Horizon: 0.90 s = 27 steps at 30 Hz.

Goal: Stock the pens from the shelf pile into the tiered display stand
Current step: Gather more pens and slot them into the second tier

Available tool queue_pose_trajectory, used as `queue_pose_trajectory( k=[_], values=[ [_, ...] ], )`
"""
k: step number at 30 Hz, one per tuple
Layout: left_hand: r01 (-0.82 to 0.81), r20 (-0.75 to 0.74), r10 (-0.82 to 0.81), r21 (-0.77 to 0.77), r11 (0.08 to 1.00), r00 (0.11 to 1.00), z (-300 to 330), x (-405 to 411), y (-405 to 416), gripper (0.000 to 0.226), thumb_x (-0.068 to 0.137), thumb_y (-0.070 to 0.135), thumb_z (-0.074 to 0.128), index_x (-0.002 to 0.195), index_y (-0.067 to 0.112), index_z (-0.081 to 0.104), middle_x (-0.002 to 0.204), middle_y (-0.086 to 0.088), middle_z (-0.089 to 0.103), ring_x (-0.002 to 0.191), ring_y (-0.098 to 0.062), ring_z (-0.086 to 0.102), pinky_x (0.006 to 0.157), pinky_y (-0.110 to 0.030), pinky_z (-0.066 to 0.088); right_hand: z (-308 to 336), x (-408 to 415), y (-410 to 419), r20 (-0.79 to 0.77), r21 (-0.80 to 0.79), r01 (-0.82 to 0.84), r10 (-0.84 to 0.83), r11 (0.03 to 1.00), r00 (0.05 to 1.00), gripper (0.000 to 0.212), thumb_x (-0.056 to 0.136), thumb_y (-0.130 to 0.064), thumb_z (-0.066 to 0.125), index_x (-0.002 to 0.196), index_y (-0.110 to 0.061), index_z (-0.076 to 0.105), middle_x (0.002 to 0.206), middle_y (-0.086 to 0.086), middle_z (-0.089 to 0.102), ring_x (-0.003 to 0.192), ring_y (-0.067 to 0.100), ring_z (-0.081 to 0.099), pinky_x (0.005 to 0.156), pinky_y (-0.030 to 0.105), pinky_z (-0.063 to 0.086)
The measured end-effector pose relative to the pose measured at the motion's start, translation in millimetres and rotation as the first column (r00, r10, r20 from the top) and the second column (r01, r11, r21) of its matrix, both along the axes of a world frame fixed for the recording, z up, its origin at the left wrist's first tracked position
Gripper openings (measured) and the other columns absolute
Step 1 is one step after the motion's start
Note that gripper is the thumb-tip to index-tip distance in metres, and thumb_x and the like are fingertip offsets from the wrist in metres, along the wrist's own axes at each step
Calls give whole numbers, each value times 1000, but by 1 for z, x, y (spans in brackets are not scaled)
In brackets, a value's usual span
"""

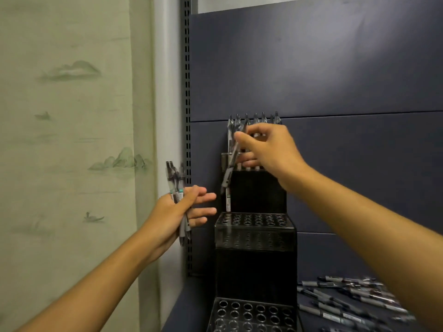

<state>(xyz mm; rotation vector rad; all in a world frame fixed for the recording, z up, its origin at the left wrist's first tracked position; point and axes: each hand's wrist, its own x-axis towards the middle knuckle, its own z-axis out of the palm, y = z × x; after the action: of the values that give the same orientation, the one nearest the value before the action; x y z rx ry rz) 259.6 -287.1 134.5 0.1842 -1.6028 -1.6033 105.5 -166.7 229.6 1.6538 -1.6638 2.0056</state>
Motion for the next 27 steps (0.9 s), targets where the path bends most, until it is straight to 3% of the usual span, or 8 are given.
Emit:
queue_pose_trajectory(
  k=[6,18,27],
  values=[
    [-97,18,96,69,993,995,-12,6,-17,27,98,28,53,109,5,65,102,-6,77,75,-19,75,61,-23,60,-13,-27,-8,-78,119,224,-216,967,973,24,92,-27,70,109,-10,68,99,10,72,66,15,75,66,29,63],
    [-85,65,83,38,996,994,-17,-2,-18,19,97,25,56,101,8,64,102,-7,77,75,-18,74,58,-22,59,-45,-27,-18,-161,188,231,-202,955,966,22,92,-26,69,107,-10,68,88,6,74,65,14,74,66,31,63],
    [-76,81,72,47,996,994,-21,-2,-17,20,95,24,58,104,7,64,102,-9,77,73,-19,74,57,-23,59,-53,-23,-25,-314,329,314,-210,891,926,24,88,-33,71,86,-10,66,78,2,73,60,12,73,66,34,63]
  ],
)
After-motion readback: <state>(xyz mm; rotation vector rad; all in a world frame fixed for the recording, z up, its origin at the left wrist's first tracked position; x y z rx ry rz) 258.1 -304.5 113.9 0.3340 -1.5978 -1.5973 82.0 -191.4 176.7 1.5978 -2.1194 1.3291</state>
